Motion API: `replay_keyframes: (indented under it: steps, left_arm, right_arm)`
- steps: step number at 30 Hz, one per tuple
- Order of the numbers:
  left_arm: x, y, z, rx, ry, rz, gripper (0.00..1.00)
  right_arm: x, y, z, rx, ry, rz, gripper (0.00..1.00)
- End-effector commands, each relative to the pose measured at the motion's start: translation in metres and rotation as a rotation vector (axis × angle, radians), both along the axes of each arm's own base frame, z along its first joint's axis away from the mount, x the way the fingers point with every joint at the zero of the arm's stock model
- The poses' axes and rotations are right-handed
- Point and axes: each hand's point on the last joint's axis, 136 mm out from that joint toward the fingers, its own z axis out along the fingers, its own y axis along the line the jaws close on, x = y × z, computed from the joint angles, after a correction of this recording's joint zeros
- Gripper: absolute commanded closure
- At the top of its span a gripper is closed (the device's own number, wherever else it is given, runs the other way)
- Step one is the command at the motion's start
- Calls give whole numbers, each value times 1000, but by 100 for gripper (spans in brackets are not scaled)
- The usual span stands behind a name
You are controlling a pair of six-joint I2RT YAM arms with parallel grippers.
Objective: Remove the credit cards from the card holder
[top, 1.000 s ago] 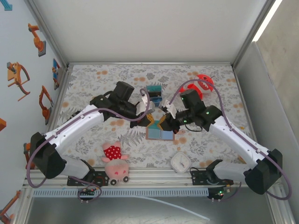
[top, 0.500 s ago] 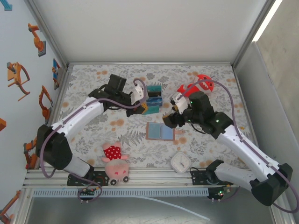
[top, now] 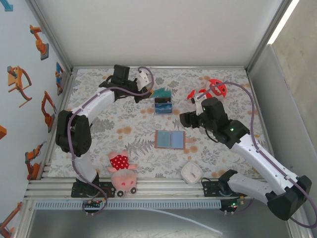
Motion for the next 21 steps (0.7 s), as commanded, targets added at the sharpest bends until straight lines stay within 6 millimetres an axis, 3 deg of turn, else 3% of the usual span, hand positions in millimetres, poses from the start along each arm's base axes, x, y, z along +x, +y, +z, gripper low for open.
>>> replay_keyframes:
  steps: [1,8,21]
  left_arm:
    - [8,-7,0,-1,-34,-68,100]
    - [27,-10,-22,25,-24,-77,100]
    - [43,-18,-47,70,0,-122,100]
  right_arm:
    - [3,-17,15,26,-21,-115,24]
    - [4,-30,15,21,-19,-194,23]
    - [0,-38,27,62,-54,-231,23]
